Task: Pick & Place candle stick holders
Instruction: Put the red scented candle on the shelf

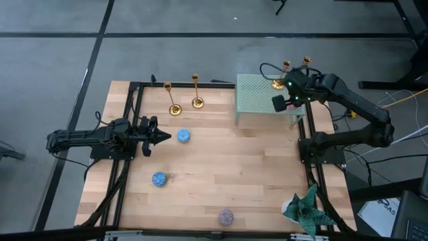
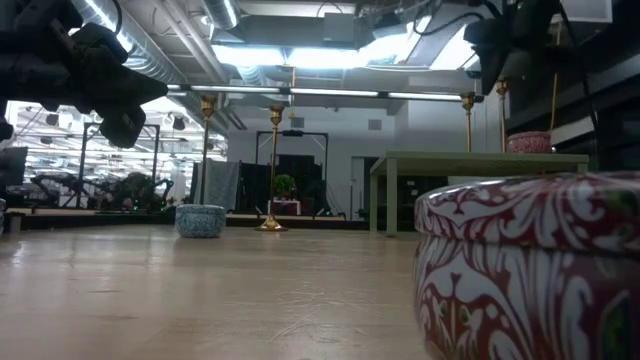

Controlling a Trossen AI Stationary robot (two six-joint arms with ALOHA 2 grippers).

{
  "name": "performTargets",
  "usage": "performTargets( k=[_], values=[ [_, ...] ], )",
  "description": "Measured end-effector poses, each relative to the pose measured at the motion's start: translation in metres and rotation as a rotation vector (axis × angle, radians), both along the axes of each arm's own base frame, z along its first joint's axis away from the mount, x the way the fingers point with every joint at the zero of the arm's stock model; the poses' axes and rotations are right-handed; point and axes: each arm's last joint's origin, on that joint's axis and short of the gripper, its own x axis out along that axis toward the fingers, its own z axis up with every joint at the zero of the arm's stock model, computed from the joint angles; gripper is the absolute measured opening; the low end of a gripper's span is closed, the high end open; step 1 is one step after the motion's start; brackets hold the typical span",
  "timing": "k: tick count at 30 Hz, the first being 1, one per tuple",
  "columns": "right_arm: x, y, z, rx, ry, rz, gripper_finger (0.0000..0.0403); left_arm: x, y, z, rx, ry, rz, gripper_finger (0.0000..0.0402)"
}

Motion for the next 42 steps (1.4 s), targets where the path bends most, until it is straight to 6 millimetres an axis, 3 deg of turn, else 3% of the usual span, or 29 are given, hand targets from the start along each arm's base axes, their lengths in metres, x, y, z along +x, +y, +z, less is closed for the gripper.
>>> performTargets(
  k=[11,22,32,42],
  values=[
    [0.025,0.044,-0.001,-0.012,-0.002,0.303,0.0388,0.000,0.000,0.000,0.000,0.000,0.000,0.0006],
    [0.090,0.100,-0.026,-0.050,-0.040,0.677,0.0388,0.000,0.000,0.000,0.000,0.000,0.000,0.0006],
    [0.155,0.149,-0.068,-0.178,-0.088,1.078,0.0388,0.000,0.000,0.000,0.000,0.000,0.001,0.0006],
    [0.188,0.211,-0.119,-0.151,-0.132,1.300,0.0387,0.000,0.000,0.000,0.000,0.000,0.001,0.0006]
  ],
)
